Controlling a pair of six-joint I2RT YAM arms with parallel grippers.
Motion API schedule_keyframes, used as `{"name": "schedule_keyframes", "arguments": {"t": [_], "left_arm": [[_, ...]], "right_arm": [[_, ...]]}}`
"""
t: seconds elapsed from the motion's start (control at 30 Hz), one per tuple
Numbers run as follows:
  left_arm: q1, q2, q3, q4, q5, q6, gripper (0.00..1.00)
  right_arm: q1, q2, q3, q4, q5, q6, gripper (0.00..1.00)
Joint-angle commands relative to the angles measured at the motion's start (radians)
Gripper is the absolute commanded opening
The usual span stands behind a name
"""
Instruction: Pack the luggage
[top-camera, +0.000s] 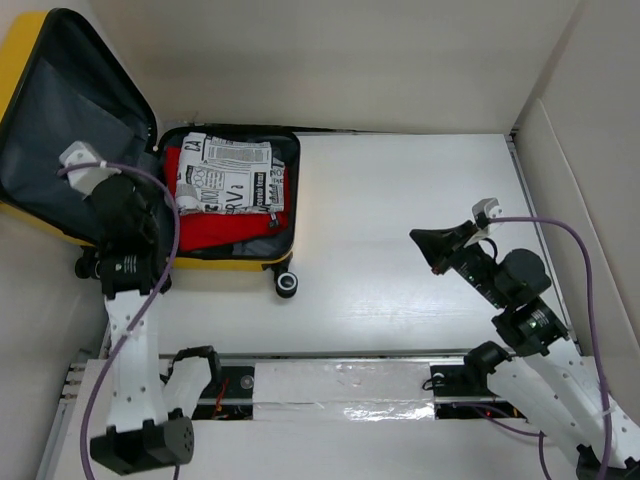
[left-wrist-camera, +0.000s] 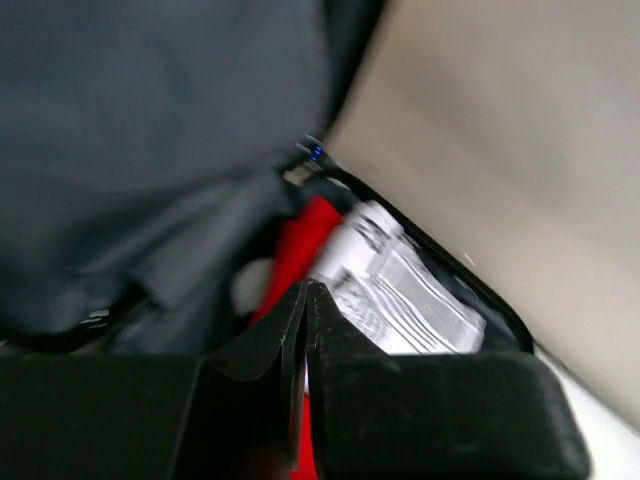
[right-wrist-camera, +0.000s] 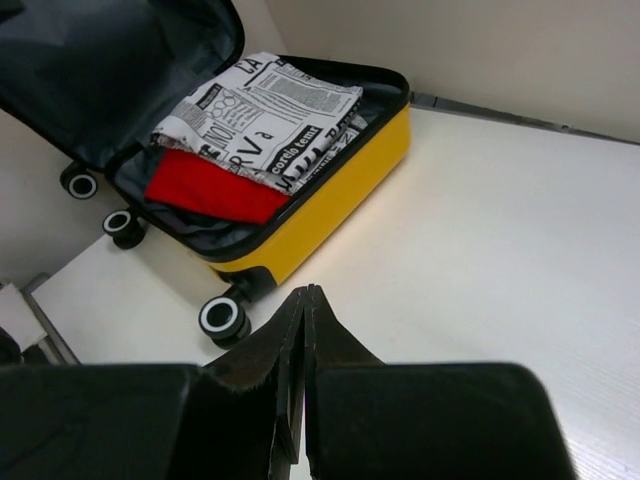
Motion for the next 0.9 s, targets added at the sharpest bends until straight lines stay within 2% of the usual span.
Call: {"name": "schedule_keyframes", "arguments": {"t": [0.0, 0.03, 0.07, 0.13, 0.2, 0.23, 0.3, 0.33, 0.37, 0.5, 0.57, 0.67, 0.77, 0.87], "left_arm": [[0.031, -0.083, -0.031, -0.154, -0.222, -0.017, 0.0], [0.031, -0.105, -0.038, -0.191, -0.324, -0.025, 0.0], [0.031, -0.12, -0.041, -0.208, -0.363, -0.034, 0.0], [0.031, -0.131, -0.038, -0.239, -0.493, -0.013, 0.2], [0.031, -0.102, -0.025, -0.231, -0.552, 0.033, 0.38], [0.031, -0.076, -0.011, -0.236, -0.572, 0.038, 0.46], [0.081, 0.051, 0.074, -0.295, -0.59, 0.011, 0.51], [0.122, 0.093, 0.115, -0.378, -0.592, -0.017, 0.51], [0.188, 0.114, 0.133, -0.374, -0.583, -0.008, 0.52], [0.281, 0.231, 0.189, -0.447, -0.6, -0.032, 0.58], [0.331, 0.249, 0.189, -0.437, -0.545, -0.031, 0.59], [0.348, 0.282, 0.202, -0.444, -0.551, -0.036, 0.58], [0.348, 0.303, 0.245, -0.457, -0.567, -0.036, 0.53], [0.348, 0.349, 0.317, -0.469, -0.558, -0.037, 0.4]], "right_arm": [[0.027, -0.023, 0.009, 0.052, 0.02, -0.018, 0.06], [0.027, -0.026, 0.005, 0.057, 0.05, -0.015, 0.06], [0.04, -0.03, -0.003, 0.061, 0.055, -0.014, 0.06], [0.066, -0.033, 0.0, 0.057, 0.076, -0.018, 0.09], [0.078, -0.032, 0.014, 0.032, 0.103, -0.026, 0.16], [0.087, -0.03, 0.019, 0.032, 0.113, -0.029, 0.23], [0.096, -0.03, 0.023, 0.005, 0.116, -0.035, 0.3], [0.096, -0.029, 0.026, 0.0, 0.124, -0.038, 0.33], [0.096, -0.03, 0.028, -0.006, 0.132, -0.038, 0.36], [0.096, -0.03, 0.038, -0.031, 0.15, -0.049, 0.39], [0.096, -0.029, 0.039, -0.032, 0.15, -0.051, 0.4], [0.096, -0.021, 0.037, -0.031, 0.143, -0.051, 0.4], [0.096, -0.004, 0.04, -0.018, 0.1, -0.055, 0.41], [0.096, 0.017, 0.042, -0.017, 0.075, -0.06, 0.42]]}}
